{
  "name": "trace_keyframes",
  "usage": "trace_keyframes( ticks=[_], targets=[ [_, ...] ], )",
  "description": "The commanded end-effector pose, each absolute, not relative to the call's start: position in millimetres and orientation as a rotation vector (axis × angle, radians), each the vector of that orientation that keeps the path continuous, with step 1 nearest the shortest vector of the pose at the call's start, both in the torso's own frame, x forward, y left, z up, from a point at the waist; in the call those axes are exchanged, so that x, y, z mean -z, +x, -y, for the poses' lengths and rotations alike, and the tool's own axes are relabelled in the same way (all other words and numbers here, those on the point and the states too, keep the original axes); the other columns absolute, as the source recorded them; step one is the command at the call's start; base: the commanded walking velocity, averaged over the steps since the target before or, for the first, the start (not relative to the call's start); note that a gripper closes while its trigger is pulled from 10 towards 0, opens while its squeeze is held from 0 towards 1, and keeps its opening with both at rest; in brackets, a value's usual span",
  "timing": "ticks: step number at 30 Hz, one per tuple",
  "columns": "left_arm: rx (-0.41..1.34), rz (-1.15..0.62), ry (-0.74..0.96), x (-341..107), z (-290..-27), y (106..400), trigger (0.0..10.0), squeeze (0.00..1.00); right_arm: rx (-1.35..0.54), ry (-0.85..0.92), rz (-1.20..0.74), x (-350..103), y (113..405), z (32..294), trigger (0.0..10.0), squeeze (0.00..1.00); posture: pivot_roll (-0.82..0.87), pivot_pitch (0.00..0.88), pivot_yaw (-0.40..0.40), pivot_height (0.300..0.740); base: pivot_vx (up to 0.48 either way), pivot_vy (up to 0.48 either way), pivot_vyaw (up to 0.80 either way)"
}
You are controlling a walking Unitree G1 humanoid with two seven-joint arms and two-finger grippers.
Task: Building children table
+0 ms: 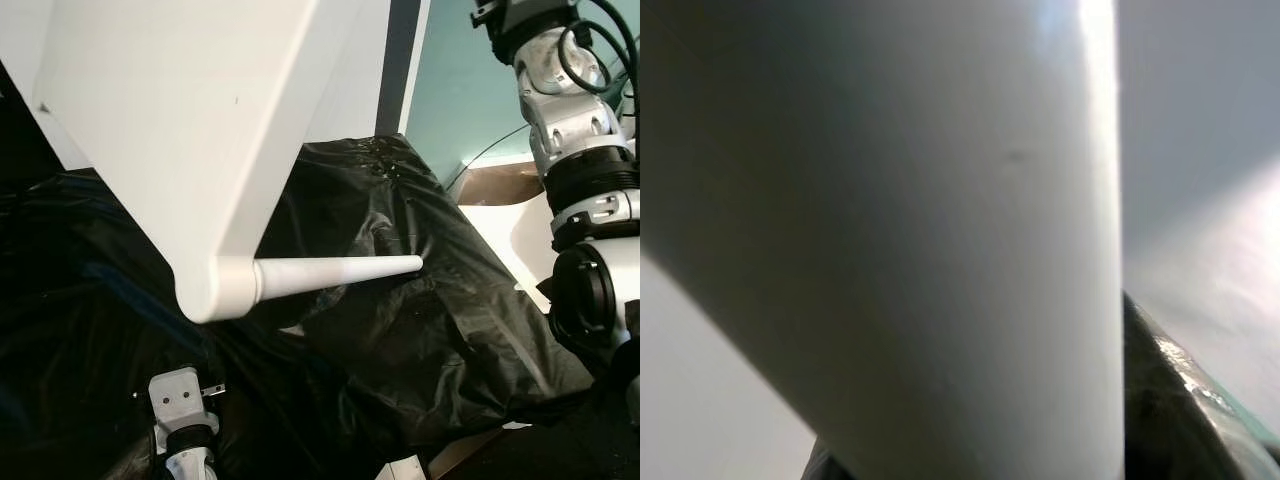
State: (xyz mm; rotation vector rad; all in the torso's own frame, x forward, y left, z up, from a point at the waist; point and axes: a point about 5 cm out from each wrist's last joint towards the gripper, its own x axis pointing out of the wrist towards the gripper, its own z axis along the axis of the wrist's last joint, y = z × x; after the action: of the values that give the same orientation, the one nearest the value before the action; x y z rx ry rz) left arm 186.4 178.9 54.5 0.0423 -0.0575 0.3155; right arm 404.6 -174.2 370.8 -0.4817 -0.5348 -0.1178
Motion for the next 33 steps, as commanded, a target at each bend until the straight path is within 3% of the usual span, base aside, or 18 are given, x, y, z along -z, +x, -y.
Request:
trace_keyframes(
  ticks=[1,8,12,18,20,25,26,28,29,31,32,33],
  targets=[
    [-0.351,0.037,0.013,-51,-171,184,10.0,0.00,0.146,-0.270,0.296,-315,414,189,0.0,0.00,-0.04,0.000,0.026,0.740,0.000,0.000,0.00],
    [-0.332,0.035,0.013,-50,-169,186,10.0,0.00,0.117,-0.141,0.179,-282,409,191,0.0,0.00,-0.05,0.000,0.031,0.740,0.000,0.000,0.00],
    [-0.321,0.036,0.013,-51,-168,188,10.0,0.00,0.141,-0.055,0.060,-245,400,206,0.0,0.00,-0.06,0.000,0.040,0.740,0.000,0.000,0.00],
    [-0.315,0.037,0.016,-51,-168,189,10.0,0.00,0.202,-0.056,-0.024,-207,383,218,0.0,0.00,-0.07,0.000,0.044,0.740,0.000,0.000,0.00],
    [-0.311,0.039,0.018,-51,-168,191,10.0,0.00,0.202,-0.067,-0.089,-179,373,214,0.0,0.00,-0.07,0.000,0.047,0.740,0.000,0.000,0.00],
    [-0.305,0.039,0.018,-51,-168,191,10.0,0.00,0.170,-0.084,-0.132,-163,366,206,0.0,0.00,-0.08,0.000,0.050,0.740,0.000,0.000,0.00],
    [-0.304,0.039,0.019,-51,-168,191,10.0,0.00,0.151,-0.093,-0.129,-163,366,203,1.9,0.00,-0.07,0.000,0.051,0.740,0.000,0.000,0.00],
    [-0.303,0.039,0.020,-51,-168,191,10.0,0.00,0.129,-0.099,-0.129,-164,364,200,1.9,0.00,-0.07,0.000,0.051,0.740,0.000,0.000,0.00],
    [-0.303,0.039,0.021,-51,-168,192,10.0,0.00,0.095,-0.093,-0.128,-165,365,196,3.4,0.00,-0.07,0.000,0.051,0.740,0.000,0.000,0.00],
    [-0.304,0.039,0.022,-51,-168,192,10.0,0.00,0.057,-0.094,-0.132,-165,365,191,3.5,0.00,-0.07,0.000,0.050,0.740,0.000,0.000,0.00],
    [-0.305,0.039,0.022,-51,-168,192,10.0,0.00,0.019,-0.103,-0.143,-165,365,186,4.5,0.00,-0.07,0.000,0.050,0.740,0.000,0.000,0.00],
    [-0.305,0.039,0.022,-51,-168,192,10.0,0.00,0.019,-0.103,-0.143,-165,365,186,4.5,0.00,-0.07,0.000,0.050,0.740,0.000,0.000,0.00]
  ],
)
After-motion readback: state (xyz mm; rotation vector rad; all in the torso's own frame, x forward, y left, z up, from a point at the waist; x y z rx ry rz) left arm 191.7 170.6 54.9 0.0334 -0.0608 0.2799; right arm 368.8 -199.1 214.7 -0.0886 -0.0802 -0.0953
